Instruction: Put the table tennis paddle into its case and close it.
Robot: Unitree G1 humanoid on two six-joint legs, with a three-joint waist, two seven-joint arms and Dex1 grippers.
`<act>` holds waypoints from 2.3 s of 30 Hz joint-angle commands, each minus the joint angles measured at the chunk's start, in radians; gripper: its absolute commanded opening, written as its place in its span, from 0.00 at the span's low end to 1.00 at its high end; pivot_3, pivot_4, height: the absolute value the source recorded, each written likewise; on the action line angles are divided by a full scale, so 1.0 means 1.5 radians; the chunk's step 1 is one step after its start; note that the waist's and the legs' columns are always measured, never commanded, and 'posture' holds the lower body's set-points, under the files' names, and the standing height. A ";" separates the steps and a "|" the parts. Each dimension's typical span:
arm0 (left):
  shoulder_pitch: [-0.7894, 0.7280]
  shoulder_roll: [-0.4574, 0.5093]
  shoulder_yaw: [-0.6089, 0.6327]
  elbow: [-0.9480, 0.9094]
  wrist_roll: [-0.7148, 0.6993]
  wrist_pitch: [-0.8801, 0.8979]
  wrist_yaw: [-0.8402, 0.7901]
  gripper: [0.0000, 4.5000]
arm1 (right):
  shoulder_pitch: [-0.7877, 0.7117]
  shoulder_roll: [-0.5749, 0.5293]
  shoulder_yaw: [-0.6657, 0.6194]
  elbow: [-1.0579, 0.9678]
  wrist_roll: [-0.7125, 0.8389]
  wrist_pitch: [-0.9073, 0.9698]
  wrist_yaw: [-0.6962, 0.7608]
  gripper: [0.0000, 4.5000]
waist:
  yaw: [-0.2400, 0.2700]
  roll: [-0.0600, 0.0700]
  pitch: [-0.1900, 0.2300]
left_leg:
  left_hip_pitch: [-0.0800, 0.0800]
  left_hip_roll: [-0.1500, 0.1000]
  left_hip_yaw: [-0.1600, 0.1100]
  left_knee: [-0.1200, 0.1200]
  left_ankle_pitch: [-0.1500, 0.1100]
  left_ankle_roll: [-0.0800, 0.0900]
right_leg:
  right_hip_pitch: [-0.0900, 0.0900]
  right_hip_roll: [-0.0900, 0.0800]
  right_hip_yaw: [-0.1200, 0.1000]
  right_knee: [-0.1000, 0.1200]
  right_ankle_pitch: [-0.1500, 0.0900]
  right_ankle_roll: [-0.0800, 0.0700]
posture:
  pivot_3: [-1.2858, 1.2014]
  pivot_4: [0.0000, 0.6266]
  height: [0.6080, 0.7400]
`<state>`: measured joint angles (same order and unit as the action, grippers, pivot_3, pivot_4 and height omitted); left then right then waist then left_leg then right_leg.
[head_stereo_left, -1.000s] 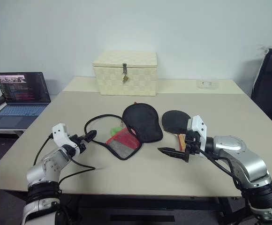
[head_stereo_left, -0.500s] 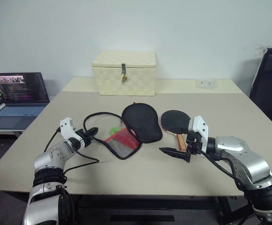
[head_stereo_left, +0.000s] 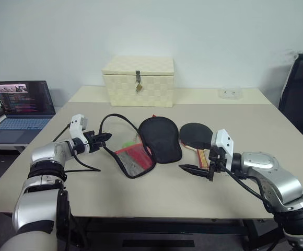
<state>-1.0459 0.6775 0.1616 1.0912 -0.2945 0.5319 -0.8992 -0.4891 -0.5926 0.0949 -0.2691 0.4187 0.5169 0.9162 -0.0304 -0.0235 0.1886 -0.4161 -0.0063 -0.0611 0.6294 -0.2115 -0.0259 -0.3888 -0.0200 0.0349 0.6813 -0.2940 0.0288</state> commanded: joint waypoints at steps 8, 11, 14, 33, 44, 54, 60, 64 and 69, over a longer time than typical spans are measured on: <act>-0.087 0.017 0.006 0.128 0.087 -0.165 0.086 0.01 | 0.006 -0.022 -0.026 -0.043 0.020 0.008 0.001 1.00 | 0.000 0.000 0.000 | 0.000 0.000 0.000 0.000 0.000 0.000 | 0.000 0.000 0.000 0.000 0.000 0.000 | 0.52 0.24 1.00; -0.095 0.014 0.016 0.142 0.096 -0.191 0.131 0.01 | 0.007 -0.025 -0.027 -0.047 0.022 0.013 0.000 1.00 | 0.000 0.000 0.000 | 0.000 0.000 0.000 0.000 0.000 0.000 | 0.000 0.000 0.000 0.000 0.000 0.000 | 0.52 0.24 1.00; -0.097 0.004 0.028 0.150 0.102 -0.222 0.186 0.01 | 0.007 -0.026 -0.025 -0.050 0.024 0.017 -0.001 1.00 | 0.000 0.000 0.000 | 0.000 0.000 0.000 0.000 0.000 0.000 | 0.000 0.000 0.000 0.000 0.000 0.000 | 0.52 0.24 1.00; -0.078 0.006 0.047 0.147 0.126 -0.240 0.228 0.99 | -0.009 -0.002 -0.014 -0.041 0.031 0.025 -0.011 1.00 | -0.001 0.000 0.000 | 0.000 0.000 0.000 0.000 0.000 0.000 | 0.000 0.000 0.000 0.001 0.000 0.000 | 0.52 0.24 1.00; 0.050 0.118 0.079 0.135 0.126 -0.273 0.300 0.99 | -0.038 0.032 -0.032 -0.029 0.064 0.067 -0.042 1.00 | 0.000 -0.001 0.000 | 0.000 0.001 0.000 0.001 0.000 0.000 | -0.001 -0.001 0.001 0.001 0.000 0.000 | 0.52 0.24 1.00; 0.123 0.080 0.142 -0.121 -0.030 -0.196 0.005 0.99 | -0.181 0.220 -0.033 0.177 0.019 0.173 -0.269 1.00 | -0.001 -0.002 -0.001 | 0.000 0.001 0.000 0.001 0.001 -0.001 | -0.001 -0.001 0.000 0.003 0.001 0.000 | 0.52 0.24 1.00; 0.198 0.050 0.128 -0.340 -0.079 -0.091 -0.012 0.99 | -0.265 0.304 -0.043 0.369 -0.032 0.142 -0.360 1.00 | -0.005 -0.002 -0.001 | 0.000 0.001 0.003 0.001 0.001 -0.001 | -0.004 -0.002 0.004 0.006 0.001 0.000 | 0.52 0.24 1.00; 0.215 0.040 0.122 -0.400 -0.091 -0.060 -0.006 0.99 | -0.324 0.346 -0.042 0.521 -0.079 0.055 -0.390 1.00 | -0.010 -0.002 -0.001 | 0.000 0.001 0.004 0.001 0.001 -0.001 | -0.005 -0.001 0.004 0.008 0.001 -0.001 | 0.52 0.24 1.00; 0.226 0.035 0.119 -0.428 -0.099 -0.045 -0.002 0.99 | -0.385 0.378 -0.058 0.690 -0.113 -0.045 -0.404 1.00 | -0.018 -0.002 -0.001 | 0.000 0.001 0.004 0.001 0.001 -0.001 | -0.006 -0.001 0.005 0.010 0.001 -0.001 | 0.52 0.24 1.00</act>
<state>-0.7056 0.7189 0.3276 0.5015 -0.4238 0.4595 -0.9045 -1.0291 -0.0308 0.0296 0.7289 0.2613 0.5099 0.3160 -0.0569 -0.0265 0.1874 -0.4160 -0.0044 -0.0544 0.6307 -0.2100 -0.0278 -0.3984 -0.0214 0.0417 0.6963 -0.2931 0.0279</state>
